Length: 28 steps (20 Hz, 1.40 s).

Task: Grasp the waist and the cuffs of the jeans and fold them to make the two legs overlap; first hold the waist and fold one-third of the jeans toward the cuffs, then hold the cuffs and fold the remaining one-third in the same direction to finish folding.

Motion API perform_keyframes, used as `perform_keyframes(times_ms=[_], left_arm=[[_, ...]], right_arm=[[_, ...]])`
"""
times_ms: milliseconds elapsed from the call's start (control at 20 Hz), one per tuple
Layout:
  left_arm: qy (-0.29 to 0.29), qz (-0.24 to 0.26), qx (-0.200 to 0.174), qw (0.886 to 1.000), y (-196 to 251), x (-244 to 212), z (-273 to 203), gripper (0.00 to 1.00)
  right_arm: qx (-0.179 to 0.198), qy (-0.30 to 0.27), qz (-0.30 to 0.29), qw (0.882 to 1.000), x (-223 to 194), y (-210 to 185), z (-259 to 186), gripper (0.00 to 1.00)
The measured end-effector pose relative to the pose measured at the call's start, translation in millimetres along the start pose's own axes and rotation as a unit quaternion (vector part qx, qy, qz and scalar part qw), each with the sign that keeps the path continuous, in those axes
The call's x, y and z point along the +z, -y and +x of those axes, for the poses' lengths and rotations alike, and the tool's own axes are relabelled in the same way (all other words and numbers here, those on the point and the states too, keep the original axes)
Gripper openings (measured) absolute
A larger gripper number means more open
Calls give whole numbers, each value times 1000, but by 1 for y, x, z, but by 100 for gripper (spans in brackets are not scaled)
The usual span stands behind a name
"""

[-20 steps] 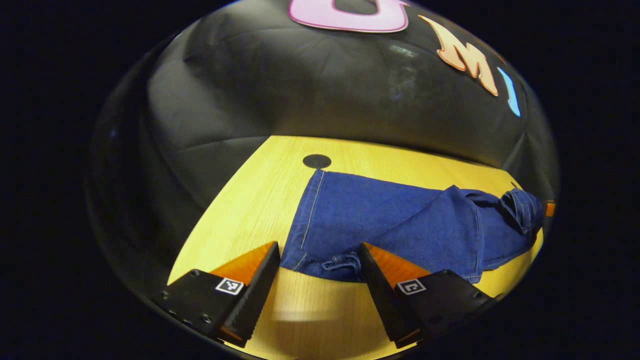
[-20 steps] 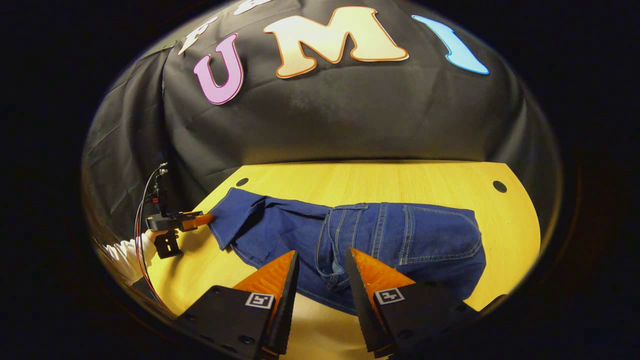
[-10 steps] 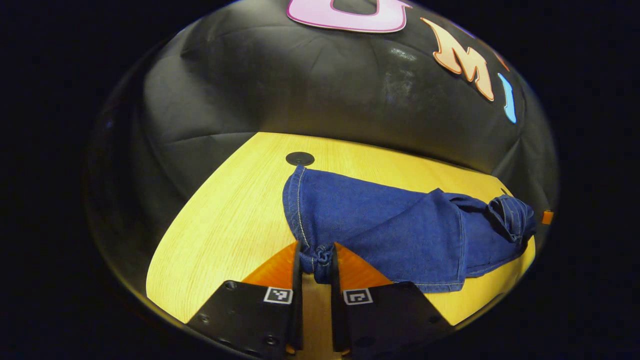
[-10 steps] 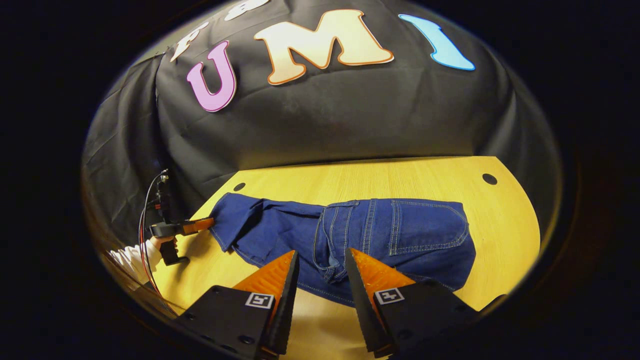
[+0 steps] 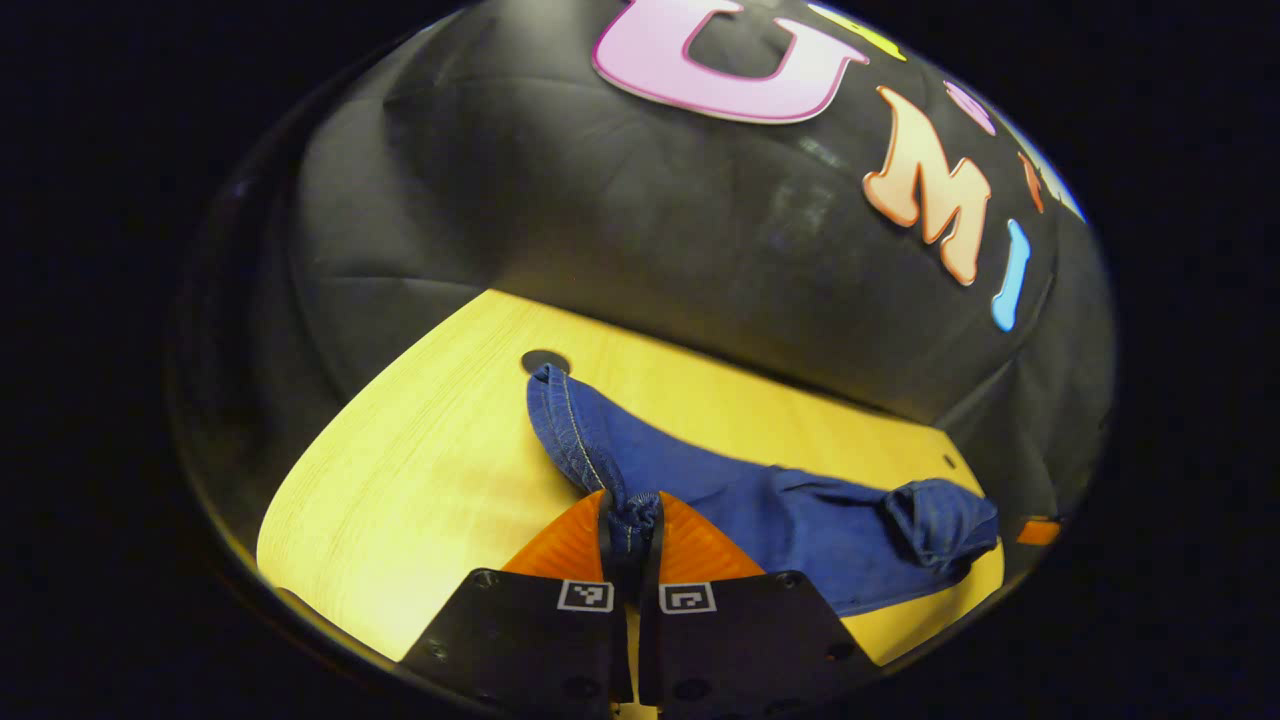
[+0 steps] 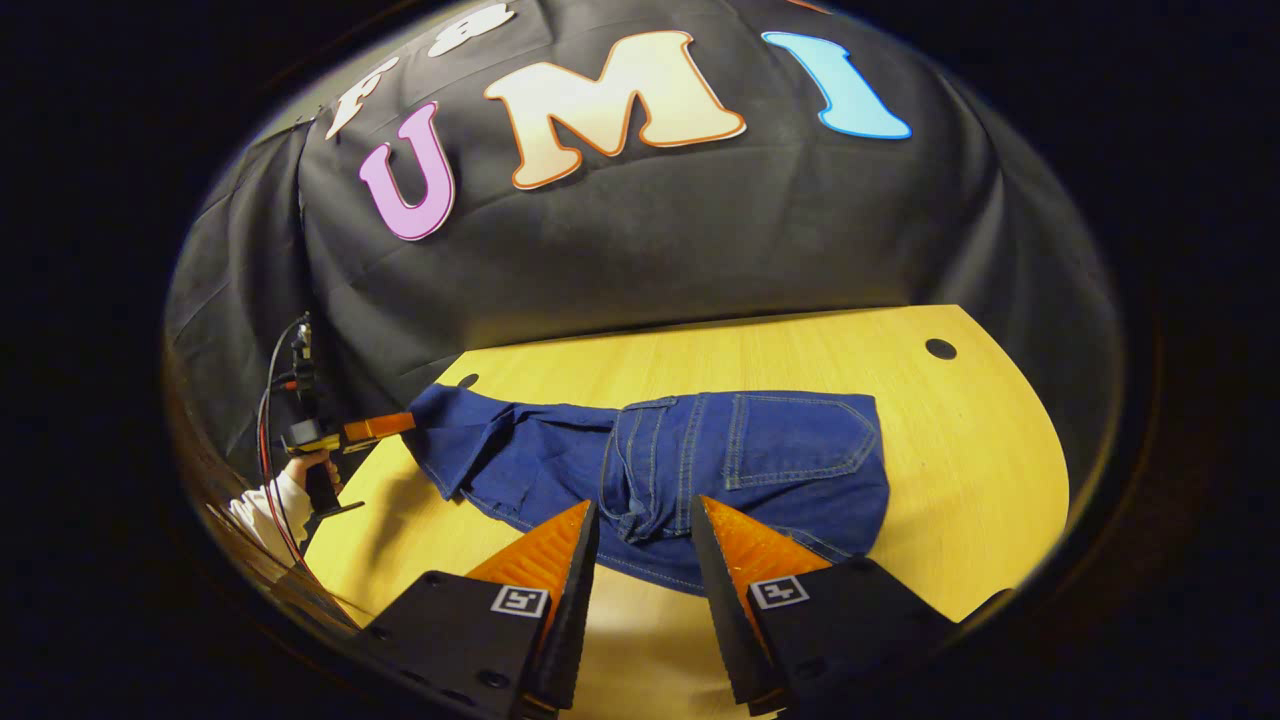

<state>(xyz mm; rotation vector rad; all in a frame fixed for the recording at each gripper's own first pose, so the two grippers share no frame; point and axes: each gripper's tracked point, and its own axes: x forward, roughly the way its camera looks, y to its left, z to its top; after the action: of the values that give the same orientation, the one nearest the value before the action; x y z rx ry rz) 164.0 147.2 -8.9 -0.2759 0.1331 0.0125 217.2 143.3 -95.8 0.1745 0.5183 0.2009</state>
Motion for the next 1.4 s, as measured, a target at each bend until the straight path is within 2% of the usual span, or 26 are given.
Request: perform_keyframes(times_ms=[150,300,350,400,450,500,700,900,950,1000,1150,1400], left_arm=[[21,-13,-43,999,69,29,-12,2],[22,-10,-74,997,132,37,-14,2],[23,-6,-81,996,154,39,-13,6],[22,-1,-89,996,178,41,-9,2],[21,3,-99,995,204,44,-6,5],[22,8,-109,994,230,47,-2,2],[20,39,-153,987,329,50,15,0],[18,67,-192,979,419,40,36,2],[16,71,-201,977,436,36,40,5],[15,73,-212,974,453,32,40,2],[3,103,-238,966,480,-7,33,2],[-60,199,-261,943,472,-124,2,2]], right_arm=[[-4,6,9,1000,4,21,-18,58],[-4,19,22,1000,10,48,-38,58],[-3,22,27,999,12,58,-44,58],[-5,25,31,999,14,69,-49,58],[-7,28,33,999,13,80,-54,58],[-10,30,34,999,14,91,-58,58],[-13,32,37,999,11,128,-71,58],[-12,28,56,998,1,150,-74,58],[-13,27,58,998,0,155,-76,58],[-13,27,60,998,-1,159,-77,58],[-15,23,63,998,-8,167,-80,58],[-17,15,68,997,-20,173,-81,58]])
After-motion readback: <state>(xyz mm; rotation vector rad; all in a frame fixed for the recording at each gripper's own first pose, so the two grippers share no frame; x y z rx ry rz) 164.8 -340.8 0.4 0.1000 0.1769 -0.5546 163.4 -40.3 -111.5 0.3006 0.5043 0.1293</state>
